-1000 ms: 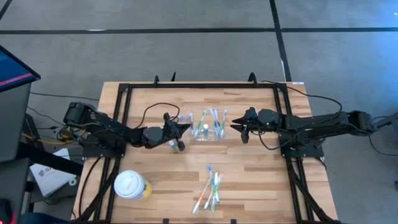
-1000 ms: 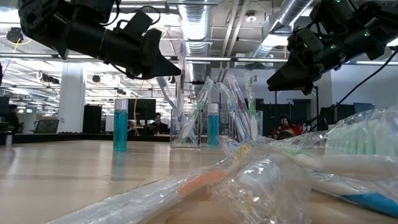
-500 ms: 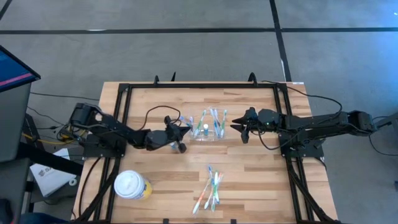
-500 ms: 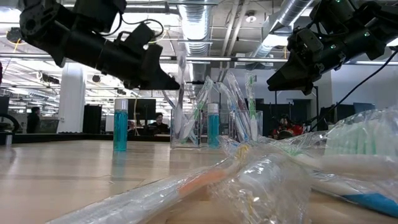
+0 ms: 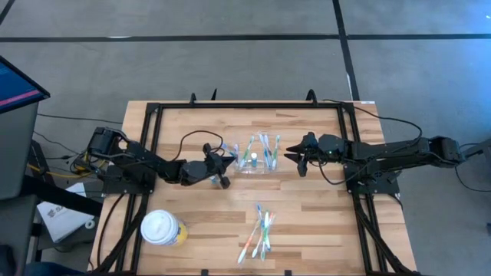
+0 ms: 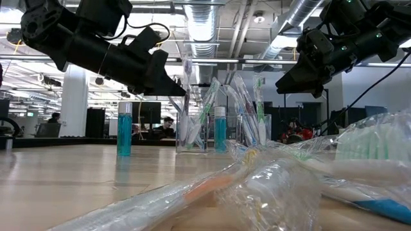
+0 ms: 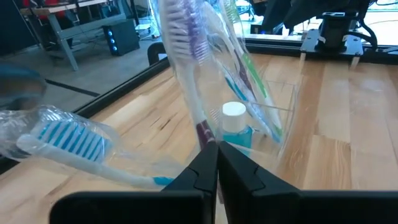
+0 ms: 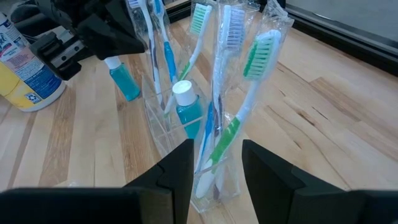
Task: Pick & Place toothbrushing station
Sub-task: Put the violet toothbrush into the transparent organizer, then put the blue toothbrush into the transparent organizer
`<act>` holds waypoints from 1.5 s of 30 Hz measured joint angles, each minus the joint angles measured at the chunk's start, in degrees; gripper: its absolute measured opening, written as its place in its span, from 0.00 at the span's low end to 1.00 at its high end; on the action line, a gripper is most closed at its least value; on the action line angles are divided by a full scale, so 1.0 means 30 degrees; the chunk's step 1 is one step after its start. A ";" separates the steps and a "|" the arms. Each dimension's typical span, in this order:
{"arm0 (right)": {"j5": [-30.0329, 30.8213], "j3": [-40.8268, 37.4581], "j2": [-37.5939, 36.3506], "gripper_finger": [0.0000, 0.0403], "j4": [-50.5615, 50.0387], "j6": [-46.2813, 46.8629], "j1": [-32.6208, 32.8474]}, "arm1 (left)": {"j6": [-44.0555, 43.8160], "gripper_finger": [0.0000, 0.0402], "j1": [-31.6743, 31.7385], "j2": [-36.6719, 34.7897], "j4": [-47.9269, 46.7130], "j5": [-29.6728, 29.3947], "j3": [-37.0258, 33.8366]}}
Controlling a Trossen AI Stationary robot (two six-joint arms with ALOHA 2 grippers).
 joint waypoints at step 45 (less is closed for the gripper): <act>0.0002 0.0000 -0.0001 0.31 -0.0012 0.0000 0.0000 | -0.0648 0.26 -0.2601 -0.2590 -0.0101 0.7667 0.0000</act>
